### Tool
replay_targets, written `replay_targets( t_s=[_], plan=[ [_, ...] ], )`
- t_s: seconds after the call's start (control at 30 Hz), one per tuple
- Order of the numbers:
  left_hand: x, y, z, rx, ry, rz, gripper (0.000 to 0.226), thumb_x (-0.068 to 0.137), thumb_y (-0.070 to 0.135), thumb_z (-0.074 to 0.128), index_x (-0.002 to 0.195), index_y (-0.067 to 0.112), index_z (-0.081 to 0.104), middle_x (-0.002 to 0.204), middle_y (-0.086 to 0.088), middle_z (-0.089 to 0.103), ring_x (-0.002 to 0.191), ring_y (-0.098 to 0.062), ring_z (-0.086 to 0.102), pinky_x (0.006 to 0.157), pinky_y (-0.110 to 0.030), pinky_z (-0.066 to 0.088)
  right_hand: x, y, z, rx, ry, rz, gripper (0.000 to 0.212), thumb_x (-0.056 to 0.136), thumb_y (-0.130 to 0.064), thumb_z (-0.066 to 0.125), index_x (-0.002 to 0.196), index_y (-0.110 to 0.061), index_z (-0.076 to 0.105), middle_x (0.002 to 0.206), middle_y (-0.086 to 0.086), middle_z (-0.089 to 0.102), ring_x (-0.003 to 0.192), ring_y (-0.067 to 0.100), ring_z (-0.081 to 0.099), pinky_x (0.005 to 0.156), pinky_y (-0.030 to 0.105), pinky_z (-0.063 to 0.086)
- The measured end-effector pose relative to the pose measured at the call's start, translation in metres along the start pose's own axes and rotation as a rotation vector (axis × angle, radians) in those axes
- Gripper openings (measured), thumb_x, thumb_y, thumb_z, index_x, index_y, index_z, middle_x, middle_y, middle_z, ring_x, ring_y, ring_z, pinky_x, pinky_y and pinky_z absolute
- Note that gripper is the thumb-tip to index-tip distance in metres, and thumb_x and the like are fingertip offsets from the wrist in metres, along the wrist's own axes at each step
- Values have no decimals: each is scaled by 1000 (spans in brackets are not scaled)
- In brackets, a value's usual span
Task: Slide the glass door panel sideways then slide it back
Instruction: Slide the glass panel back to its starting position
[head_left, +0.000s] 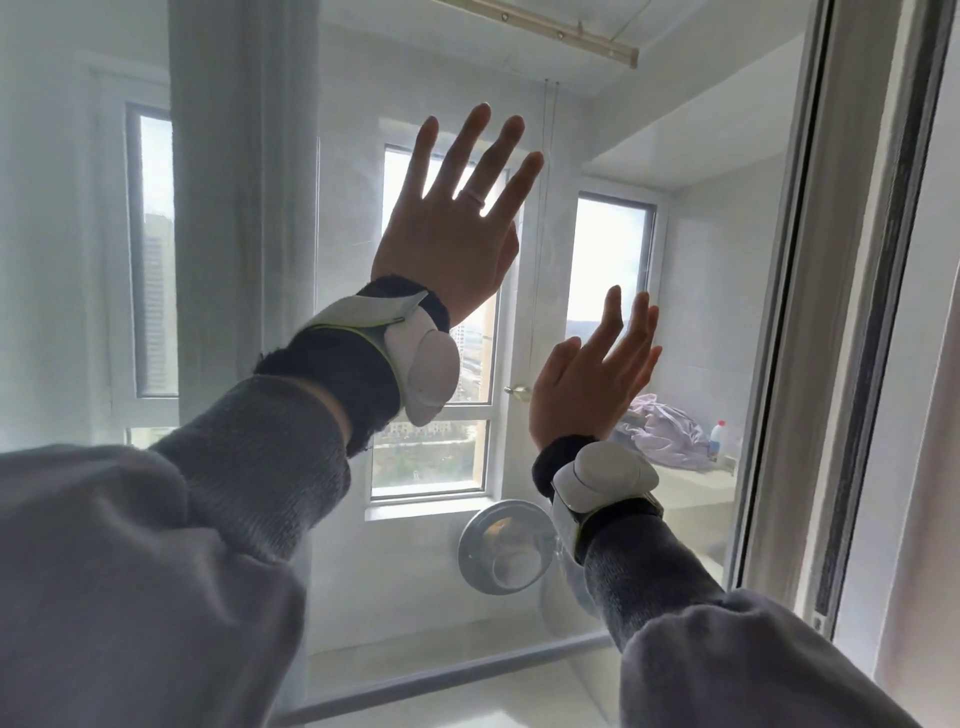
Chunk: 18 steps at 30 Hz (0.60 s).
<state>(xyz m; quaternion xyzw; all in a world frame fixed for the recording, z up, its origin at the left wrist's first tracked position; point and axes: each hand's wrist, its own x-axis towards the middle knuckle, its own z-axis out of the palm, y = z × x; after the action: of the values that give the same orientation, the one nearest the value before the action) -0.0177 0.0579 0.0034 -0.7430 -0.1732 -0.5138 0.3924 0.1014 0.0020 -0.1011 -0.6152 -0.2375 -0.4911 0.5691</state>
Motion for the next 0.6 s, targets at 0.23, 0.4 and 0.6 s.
replay_targets(
  t_s=[0.23, 0.4, 0.6],
  plan=[
    [10, 23, 3, 30, -29, -3, 57, 98, 36, 23, 152, 19, 14, 162, -9, 9, 148, -31, 5, 117, -54, 0, 11, 22, -1, 1, 26, -10, 60, 84, -25, 21, 137, -7, 43, 148, 19, 36, 139, 36, 29, 112, 61, 21],
    [20, 40, 9, 39, -21, 1, 57, 98, 36, 26, 152, 20, 13, 162, -8, 9, 149, -30, 5, 117, -54, 1, 21, 38, -4, 11, 24, -14, 60, 83, -23, 21, 137, -6, 42, 148, 21, 36, 139, 37, 29, 112, 62, 22],
    [29, 54, 13, 48, -27, -5, 57, 98, 36, 28, 151, 19, 16, 162, -8, 10, 148, -31, 6, 117, -54, 1, 32, 53, -6, 12, 18, -9, 60, 89, -31, 17, 137, -8, 43, 148, 19, 36, 139, 37, 30, 112, 62, 21]
  ],
)
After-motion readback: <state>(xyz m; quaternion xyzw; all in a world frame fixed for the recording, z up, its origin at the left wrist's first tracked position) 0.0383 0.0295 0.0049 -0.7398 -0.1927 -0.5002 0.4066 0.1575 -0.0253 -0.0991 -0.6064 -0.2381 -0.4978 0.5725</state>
